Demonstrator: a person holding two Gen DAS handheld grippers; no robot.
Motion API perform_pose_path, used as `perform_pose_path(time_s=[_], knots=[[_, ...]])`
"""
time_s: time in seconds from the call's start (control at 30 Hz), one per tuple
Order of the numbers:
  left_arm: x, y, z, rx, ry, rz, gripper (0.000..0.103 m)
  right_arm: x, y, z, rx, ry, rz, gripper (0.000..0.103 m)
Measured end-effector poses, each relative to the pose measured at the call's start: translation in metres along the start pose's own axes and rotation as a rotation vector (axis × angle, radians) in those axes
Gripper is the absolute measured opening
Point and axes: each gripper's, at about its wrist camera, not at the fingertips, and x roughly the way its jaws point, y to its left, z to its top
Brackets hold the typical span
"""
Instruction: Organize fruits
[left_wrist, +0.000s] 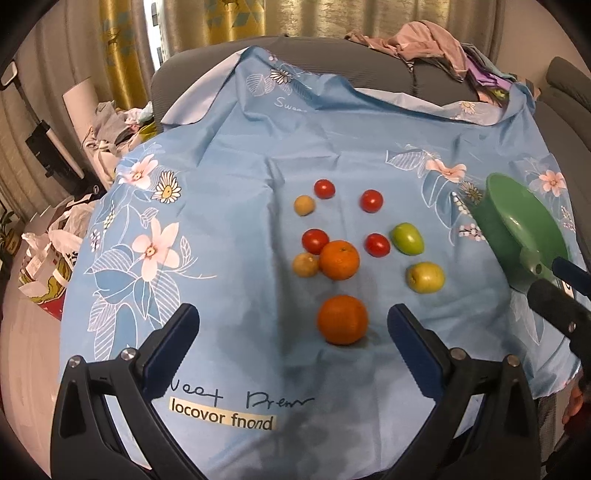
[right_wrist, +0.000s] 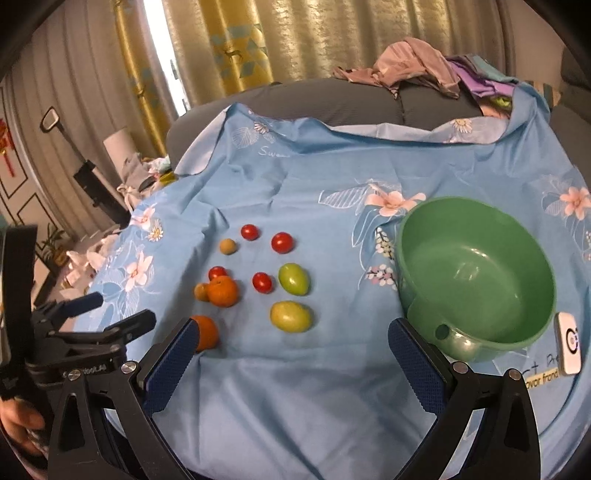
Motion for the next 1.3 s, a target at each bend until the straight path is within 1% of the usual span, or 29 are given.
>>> perform_pose_path(time_s=[0.13, 0.43, 0.8, 1.0, 1.1, 1.17, 1.23, 1.3], knots=[[-0.007, -0.006, 0.002, 0.015, -0.019, -0.007, 0.102, 0.001, -0.001, -0.003, -0.004, 0.007, 0.014, 0.103], [-0.012, -0.017, 0.005, 0.059, -0.044, -0.002, 0.102, 0.009, -0.007, -0.011, 0.001, 0.031, 0.006, 0.103], [-0.002, -0.010, 0.002, 0.040, -0.027, -0.033, 0.102, 0.017, -0.013, -0.013, -0.008, 0.053, 0.028, 0.103], [0.006, -0.008, -0.005, 0.072, -0.018, -0.056, 0.101, 0.021, -0.011, -0.014, -0.041, 0.060, 0.054, 0.102], [0.011, -0.009, -0.008, 0.101, -0.012, -0.089, 0.097, 0.027, -0.010, -0.015, -0.050, 0.070, 0.064, 0.100], [0.016, -0.013, -0.012, 0.127, -0.002, -0.110, 0.090, 0.032, -0.011, -0.015, -0.051, 0.078, 0.074, 0.098], [0.024, -0.015, -0.015, 0.142, 0.021, -0.130, 0.085, 0.038, -0.011, -0.016, -0.053, 0.090, 0.086, 0.094], [0.030, -0.017, -0.018, 0.148, 0.039, -0.141, 0.080, 0.045, -0.009, -0.018, -0.063, 0.110, 0.105, 0.086]])
